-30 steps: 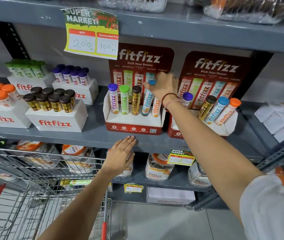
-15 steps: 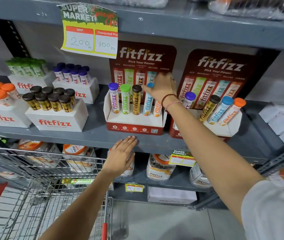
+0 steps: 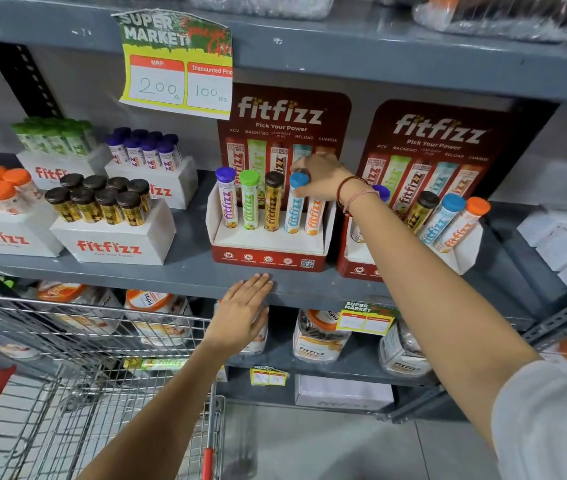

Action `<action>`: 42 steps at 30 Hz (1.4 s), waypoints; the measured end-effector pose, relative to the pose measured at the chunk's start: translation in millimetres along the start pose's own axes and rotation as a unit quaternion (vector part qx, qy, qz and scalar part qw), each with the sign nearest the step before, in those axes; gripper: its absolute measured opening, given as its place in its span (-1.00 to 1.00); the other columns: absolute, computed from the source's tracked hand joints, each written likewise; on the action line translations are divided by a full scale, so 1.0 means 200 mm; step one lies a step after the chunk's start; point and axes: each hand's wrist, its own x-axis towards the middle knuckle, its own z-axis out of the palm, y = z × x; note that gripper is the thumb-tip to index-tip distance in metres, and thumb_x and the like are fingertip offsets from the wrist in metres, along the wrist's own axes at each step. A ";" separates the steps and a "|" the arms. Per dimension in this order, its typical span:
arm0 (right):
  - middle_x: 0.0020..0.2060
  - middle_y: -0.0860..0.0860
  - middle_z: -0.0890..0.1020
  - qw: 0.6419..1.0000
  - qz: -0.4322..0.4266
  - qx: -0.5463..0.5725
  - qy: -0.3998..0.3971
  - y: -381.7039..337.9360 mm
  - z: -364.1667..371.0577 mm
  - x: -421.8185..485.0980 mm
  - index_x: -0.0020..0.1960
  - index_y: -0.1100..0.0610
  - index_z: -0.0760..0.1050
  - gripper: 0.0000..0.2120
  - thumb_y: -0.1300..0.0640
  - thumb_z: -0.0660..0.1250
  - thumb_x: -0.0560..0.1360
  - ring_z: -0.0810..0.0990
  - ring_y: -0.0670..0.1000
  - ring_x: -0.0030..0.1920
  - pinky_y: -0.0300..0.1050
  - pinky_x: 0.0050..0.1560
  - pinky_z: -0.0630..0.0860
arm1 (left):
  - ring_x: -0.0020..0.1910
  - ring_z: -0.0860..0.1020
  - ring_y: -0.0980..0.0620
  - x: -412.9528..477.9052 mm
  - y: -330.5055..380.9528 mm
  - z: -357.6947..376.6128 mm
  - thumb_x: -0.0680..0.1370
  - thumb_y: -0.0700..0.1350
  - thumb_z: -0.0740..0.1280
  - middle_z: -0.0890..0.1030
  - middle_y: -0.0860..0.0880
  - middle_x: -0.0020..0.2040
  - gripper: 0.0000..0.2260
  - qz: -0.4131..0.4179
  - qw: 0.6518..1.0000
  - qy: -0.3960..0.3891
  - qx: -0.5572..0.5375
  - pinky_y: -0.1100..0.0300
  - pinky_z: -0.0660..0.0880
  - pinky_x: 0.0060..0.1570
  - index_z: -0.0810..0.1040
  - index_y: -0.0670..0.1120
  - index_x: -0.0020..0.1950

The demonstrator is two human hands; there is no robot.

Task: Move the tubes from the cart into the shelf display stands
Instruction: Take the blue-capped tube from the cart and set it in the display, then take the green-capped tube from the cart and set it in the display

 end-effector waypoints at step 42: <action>0.00 0.17 0.60 0.959 -0.164 0.104 -0.205 -1.11 1.73 -0.40 -0.03 0.21 0.57 -0.88 0.20 0.29 0.50 0.56 0.16 0.04 -0.06 0.00 0.53 | 0.00 0.54 -0.19 -1.40 -0.29 -0.12 0.52 -0.12 0.20 0.62 -0.20 0.00 -0.72 -0.463 0.876 0.122 -0.059 0.00 0.47 -0.07 0.57 -0.25 0.08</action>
